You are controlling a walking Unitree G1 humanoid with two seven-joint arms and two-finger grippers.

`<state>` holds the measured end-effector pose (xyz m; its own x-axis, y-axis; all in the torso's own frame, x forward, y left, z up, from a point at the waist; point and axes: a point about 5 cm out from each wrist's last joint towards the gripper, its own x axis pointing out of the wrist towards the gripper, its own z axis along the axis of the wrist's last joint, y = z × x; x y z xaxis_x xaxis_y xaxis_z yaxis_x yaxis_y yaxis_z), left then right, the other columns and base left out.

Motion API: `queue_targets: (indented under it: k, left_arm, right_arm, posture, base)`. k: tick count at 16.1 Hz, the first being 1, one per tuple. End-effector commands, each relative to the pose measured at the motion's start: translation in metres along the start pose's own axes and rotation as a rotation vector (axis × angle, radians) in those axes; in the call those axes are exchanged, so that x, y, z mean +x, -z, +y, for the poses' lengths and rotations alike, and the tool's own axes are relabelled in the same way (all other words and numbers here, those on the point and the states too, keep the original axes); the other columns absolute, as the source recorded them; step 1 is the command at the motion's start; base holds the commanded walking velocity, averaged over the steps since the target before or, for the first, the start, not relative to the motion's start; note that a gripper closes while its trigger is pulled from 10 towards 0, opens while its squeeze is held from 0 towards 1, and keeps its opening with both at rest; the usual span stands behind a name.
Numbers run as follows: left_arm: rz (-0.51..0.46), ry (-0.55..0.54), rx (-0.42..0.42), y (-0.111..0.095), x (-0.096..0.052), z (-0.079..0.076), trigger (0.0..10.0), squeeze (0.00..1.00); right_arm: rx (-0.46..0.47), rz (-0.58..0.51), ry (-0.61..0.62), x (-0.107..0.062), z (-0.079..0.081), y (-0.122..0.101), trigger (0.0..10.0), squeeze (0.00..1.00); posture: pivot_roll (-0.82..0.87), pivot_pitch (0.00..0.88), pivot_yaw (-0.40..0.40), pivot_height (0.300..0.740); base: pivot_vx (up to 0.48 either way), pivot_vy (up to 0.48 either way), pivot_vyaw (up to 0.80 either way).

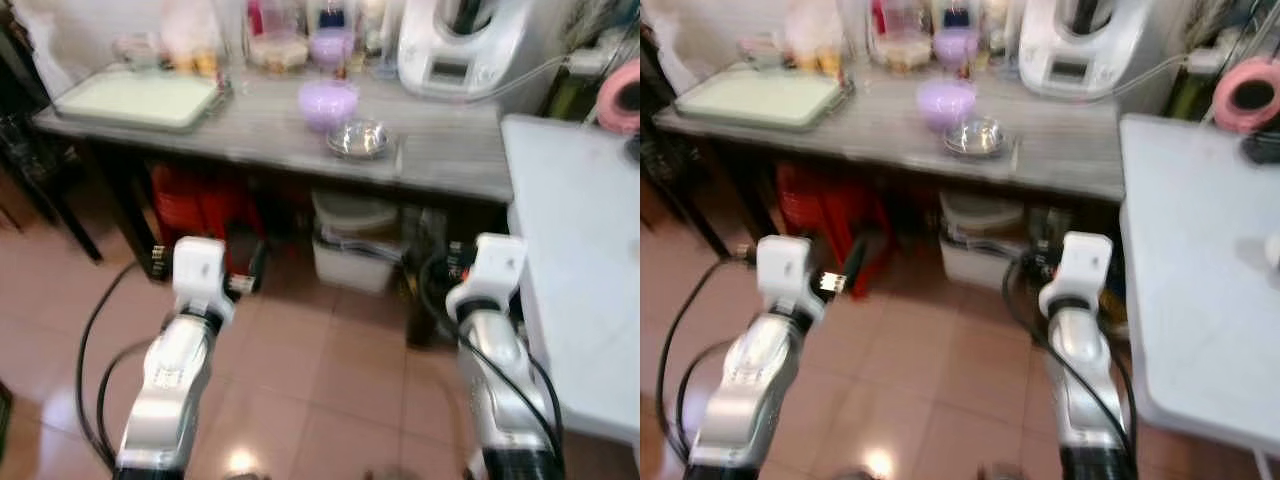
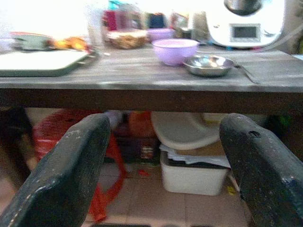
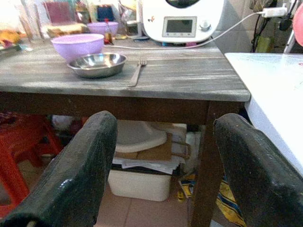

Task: Setting the table

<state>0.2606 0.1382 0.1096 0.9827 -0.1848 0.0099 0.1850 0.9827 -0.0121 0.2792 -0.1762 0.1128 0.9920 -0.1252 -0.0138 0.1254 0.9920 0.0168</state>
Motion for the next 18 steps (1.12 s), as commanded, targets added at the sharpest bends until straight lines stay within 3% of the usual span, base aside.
queue_targets:
  k: [1,4,8,12,18]
  left_arm:
    - [-0.008,0.029,-0.015,0.000,0.000,-0.006,10.0,0.00]
    - [-0.023,0.075,-0.030,-0.003,0.002,-0.015,10.0,0.00]
    - [-0.022,0.089,-0.029,-0.004,-0.002,-0.014,10.0,0.00]
    - [-0.034,0.102,-0.020,-0.009,-0.001,-0.012,10.0,0.00]
    - [-0.024,0.175,0.008,-0.010,-0.003,-0.023,10.0,0.00]
  right_arm:
    - [-0.011,-0.021,0.022,0.006,-0.007,-0.006,10.0,0.00]
    - [-0.016,-0.052,0.012,0.009,-0.010,-0.016,10.0,0.00]
    - [-0.009,-0.026,-0.001,-0.001,-0.008,-0.007,10.0,0.00]
    - [-0.012,-0.033,-0.008,0.002,-0.007,-0.010,10.0,0.00]
    - [-0.023,-0.049,-0.030,0.007,-0.003,-0.016,10.0,0.00]
  posture:
    - [-0.03,0.000,0.039,0.740]
    - [-0.03,0.000,0.031,0.740]
    - [-0.02,0.000,0.030,0.740]
    - [-0.02,0.012,0.036,0.740]
    - [-0.01,0.029,0.038,0.740]
  base:
    - [0.000,-0.398,-0.80]
    - [0.000,-0.453,-0.80]
    - [0.000,-0.450,0.00]
    - [0.000,-0.439,0.00]
    - [0.369,-0.227,0.00]
